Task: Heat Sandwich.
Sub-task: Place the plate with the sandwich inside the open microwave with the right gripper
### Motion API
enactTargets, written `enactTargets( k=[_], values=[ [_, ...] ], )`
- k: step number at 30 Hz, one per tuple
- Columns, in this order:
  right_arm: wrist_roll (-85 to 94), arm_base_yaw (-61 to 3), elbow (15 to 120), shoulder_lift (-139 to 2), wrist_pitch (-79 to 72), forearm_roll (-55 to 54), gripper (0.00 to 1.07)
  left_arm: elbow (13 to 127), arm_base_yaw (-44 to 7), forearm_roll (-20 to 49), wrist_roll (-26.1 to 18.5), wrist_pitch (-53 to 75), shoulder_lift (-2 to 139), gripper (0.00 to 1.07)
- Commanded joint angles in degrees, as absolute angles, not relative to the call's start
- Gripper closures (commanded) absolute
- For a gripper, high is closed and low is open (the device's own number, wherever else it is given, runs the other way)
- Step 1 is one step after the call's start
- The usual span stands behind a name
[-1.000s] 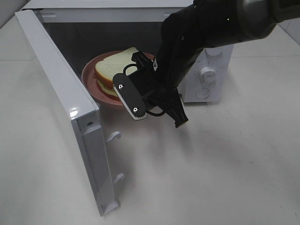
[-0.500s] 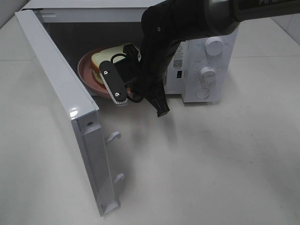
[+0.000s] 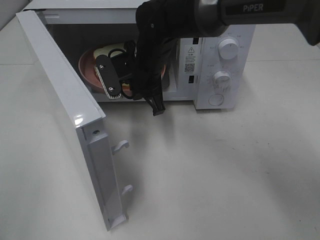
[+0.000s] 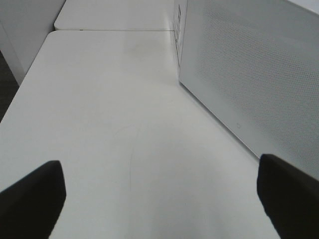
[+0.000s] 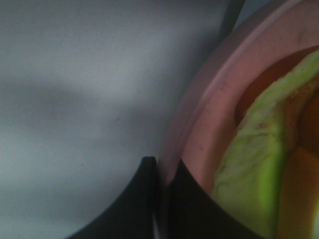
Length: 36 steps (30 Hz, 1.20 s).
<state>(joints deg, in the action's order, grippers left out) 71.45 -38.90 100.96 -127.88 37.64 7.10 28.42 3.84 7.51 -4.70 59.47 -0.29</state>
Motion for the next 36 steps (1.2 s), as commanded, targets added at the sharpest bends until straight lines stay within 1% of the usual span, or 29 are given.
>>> enactTargets(
  k=[1,11,19,24,25,26,28,29,30,33,34,35,36],
  values=[
    [69.1,-38.7,103.8,-129.0,37.3,7.6,1.07,28.4,3.8,7.7,-4.6,59.4,-1.8,0.09],
    [66.0,-38.1,112.0,-134.1,38.4,9.9,1.07,28.4,3.8,7.7,-4.6,59.4,-1.8,0.09],
    [65.7,-37.2,114.6,-135.6,38.3,9.9,1.06,28.4,3.8,7.7,-4.6,59.4,-1.8,0.09],
    [65.8,-37.0,114.7,-135.6,38.2,10.1,1.03,28.4,3.8,7.7,-4.6,59.4,-1.8,0.09],
    [65.8,-37.0,114.7,-135.6,38.3,9.9,0.99,28.4,3.8,7.7,-4.6,59.4,-1.8,0.09],
    [65.8,-37.0,114.7,-135.6,38.3,9.9,0.99,28.4,3.8,7.7,-4.6,59.4,-1.8,0.09],
    [65.4,-37.0,114.7,-135.6,38.4,9.7,0.92,28.4,3.8,7.7,-4.6,59.4,-1.8,0.09],
    [63.9,-37.0,114.7,-135.6,38.4,9.7,0.84,28.4,3.8,7.7,-4.6,59.4,-1.8,0.09],
    [63.9,-37.0,114.7,-135.6,38.4,9.7,0.84,28.4,3.8,7.7,-4.6,59.4,-1.8,0.09],
    [61.2,-37.0,114.7,-135.6,38.4,9.9,0.66,28.4,3.8,7.7,-4.6,59.4,-1.8,0.09],
    [60.2,-37.0,114.7,-135.6,38.7,9.9,0.54,28.4,3.8,7.7,-4.6,59.4,-1.8,0.09],
    [60.2,-37.0,114.7,-135.6,38.7,9.9,0.54,28.4,3.8,7.7,-4.6,59.4,-1.8,0.09],
    [59.4,-37.0,114.7,-135.6,39.0,9.9,0.48,28.4,3.8,7.7,-4.6,59.4,-1.8,0.09]
  ],
)
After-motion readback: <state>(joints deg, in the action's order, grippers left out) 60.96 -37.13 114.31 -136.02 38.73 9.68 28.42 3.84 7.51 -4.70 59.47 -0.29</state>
